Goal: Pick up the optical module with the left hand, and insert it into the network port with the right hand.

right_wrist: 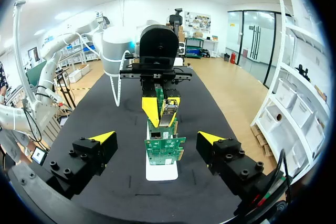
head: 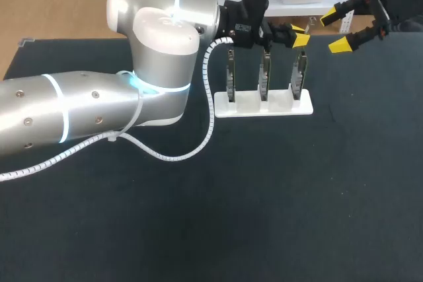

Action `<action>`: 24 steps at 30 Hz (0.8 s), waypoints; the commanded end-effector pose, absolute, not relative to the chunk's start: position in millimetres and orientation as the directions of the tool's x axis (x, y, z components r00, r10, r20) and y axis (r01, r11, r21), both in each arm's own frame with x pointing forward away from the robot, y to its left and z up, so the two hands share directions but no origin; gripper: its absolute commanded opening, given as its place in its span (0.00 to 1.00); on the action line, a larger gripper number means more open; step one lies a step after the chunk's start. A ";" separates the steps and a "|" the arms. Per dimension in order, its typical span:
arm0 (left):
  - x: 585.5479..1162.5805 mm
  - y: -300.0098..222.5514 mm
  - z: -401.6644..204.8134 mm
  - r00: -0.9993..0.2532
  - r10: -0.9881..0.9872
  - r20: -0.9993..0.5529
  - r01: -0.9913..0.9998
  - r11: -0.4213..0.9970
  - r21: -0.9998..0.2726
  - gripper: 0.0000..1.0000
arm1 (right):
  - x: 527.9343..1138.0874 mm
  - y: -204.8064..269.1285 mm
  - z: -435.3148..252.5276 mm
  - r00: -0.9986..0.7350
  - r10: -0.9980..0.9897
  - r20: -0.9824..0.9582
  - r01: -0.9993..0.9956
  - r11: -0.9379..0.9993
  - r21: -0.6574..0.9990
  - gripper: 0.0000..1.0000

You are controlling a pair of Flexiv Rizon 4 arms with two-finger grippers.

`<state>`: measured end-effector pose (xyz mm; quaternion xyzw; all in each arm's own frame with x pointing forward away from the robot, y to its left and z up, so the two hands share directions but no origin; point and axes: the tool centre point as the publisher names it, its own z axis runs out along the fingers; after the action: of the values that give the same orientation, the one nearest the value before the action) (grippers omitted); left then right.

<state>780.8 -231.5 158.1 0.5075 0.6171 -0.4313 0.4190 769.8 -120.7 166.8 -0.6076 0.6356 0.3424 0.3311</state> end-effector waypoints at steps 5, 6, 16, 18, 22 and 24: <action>782.0 -233.5 157.9 -0.153 0.259 -0.954 0.985 0.118 -0.126 0.00 | 768.6 -120.4 166.7 -0.041 -0.546 -0.837 -0.999 0.030 0.030 1.00; 782.1 -233.5 157.8 -0.152 0.259 -0.954 0.985 0.117 -0.125 0.00 | 768.6 -120.4 166.7 -0.041 -0.546 -0.837 -0.999 0.030 0.030 1.00; 774.6 -233.7 159.8 -0.156 0.252 -0.955 0.985 0.105 -0.134 0.00 | 768.6 -120.4 166.7 -0.041 -0.546 -0.837 -0.999 0.030 0.030 1.00; 773.2 -234.4 160.3 -0.158 0.249 -0.956 0.985 0.102 -0.136 0.00 | 768.6 -120.4 166.7 -0.041 -0.546 -0.837 -0.999 0.030 0.030 1.00; 772.1 -234.8 161.9 -0.154 0.246 -0.957 0.986 0.101 -0.132 0.00 | 768.6 -120.4 166.7 -0.041 -0.546 -0.837 -0.999 0.030 0.030 1.00; 772.0 -234.8 162.1 -0.160 0.240 -0.958 0.985 0.103 -0.138 0.00 | 768.6 -120.4 166.7 -0.041 -0.546 -0.837 -0.999 0.030 0.030 1.00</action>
<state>774.0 -235.6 162.5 0.4993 0.6154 -0.4488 0.4130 769.8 -120.7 166.8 -0.6076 0.6356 0.3424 0.3311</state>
